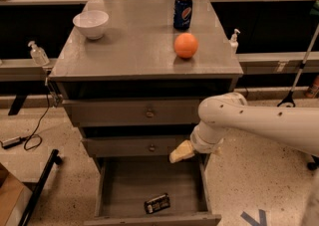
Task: Pick rxbar chocolate from bottom drawer and place on counter
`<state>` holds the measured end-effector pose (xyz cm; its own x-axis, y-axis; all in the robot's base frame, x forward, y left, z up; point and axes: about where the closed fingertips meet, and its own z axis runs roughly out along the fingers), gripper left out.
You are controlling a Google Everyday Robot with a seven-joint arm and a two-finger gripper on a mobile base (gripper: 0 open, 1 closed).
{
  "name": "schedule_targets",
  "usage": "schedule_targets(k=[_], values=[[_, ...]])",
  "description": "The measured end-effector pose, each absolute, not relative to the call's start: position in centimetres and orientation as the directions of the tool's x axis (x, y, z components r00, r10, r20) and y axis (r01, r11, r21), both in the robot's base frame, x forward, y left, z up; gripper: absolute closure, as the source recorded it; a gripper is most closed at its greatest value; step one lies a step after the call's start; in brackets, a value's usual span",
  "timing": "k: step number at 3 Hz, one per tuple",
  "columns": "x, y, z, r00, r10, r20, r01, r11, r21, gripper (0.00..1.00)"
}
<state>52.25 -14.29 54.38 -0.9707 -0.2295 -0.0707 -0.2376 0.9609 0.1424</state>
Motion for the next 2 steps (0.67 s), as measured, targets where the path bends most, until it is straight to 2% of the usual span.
schedule_targets(k=[1, 2], values=[[53.19, -13.63, 50.08, -0.986, -0.162, -0.036, -0.166, 0.974, 0.153, 0.0], [53.17, -13.49, 49.12, -0.989, -0.145, -0.024, -0.147, 0.977, 0.156, 0.0]])
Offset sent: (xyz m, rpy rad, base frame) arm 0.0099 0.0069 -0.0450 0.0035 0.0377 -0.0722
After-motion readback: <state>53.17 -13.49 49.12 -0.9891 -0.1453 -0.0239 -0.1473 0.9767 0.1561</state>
